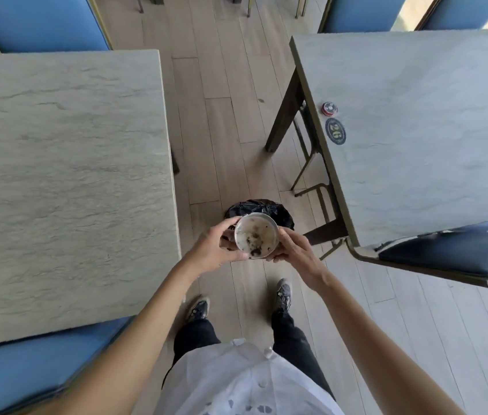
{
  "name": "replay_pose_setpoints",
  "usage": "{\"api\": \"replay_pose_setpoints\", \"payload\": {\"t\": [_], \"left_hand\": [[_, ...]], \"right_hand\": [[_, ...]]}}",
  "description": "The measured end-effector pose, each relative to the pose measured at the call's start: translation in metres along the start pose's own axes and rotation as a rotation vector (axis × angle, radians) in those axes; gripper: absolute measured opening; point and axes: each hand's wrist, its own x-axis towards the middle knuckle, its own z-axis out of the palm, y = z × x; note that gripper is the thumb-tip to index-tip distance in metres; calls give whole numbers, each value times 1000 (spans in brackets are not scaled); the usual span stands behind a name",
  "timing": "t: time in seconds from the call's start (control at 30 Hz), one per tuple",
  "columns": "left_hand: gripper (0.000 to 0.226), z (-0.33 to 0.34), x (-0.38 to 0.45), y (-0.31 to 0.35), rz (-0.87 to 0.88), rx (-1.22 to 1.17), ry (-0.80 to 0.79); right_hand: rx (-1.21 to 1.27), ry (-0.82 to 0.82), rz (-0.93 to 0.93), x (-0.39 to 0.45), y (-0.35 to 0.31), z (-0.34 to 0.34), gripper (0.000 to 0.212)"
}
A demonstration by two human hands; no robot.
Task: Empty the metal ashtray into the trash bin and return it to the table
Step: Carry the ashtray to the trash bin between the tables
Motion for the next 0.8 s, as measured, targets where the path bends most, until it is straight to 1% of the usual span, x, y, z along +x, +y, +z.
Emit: {"api": "replay_pose_setpoints", "payload": {"t": [0.07,0.17,0.23,0.3,0.4,0.5,0.63,0.8], "left_hand": [[92,21,16,7,-27,-14,38],[88,55,39,21,-87,-82,90],[85,74,55,24,-144,-145,121],[75,88,69,26,-185,-210,149],[50,103,90,23,-241,-338,196],[42,112,115,4,-305,-433,251],[37,118,153,-28,-372,-504,338],[36,119,196,-82,-408,-530,360]], "right_hand": [[-15,-48,28,16,7,-29,40],[-20,-55,80,41,13,-68,40],[-37,-88,107,57,15,-91,40],[-50,-110,110,74,17,-110,40],[-28,-149,131,95,23,-130,39],[-12,-154,149,116,36,-140,37],[-19,-113,170,148,67,-139,37],[20,-71,182,188,114,-132,35]]}}
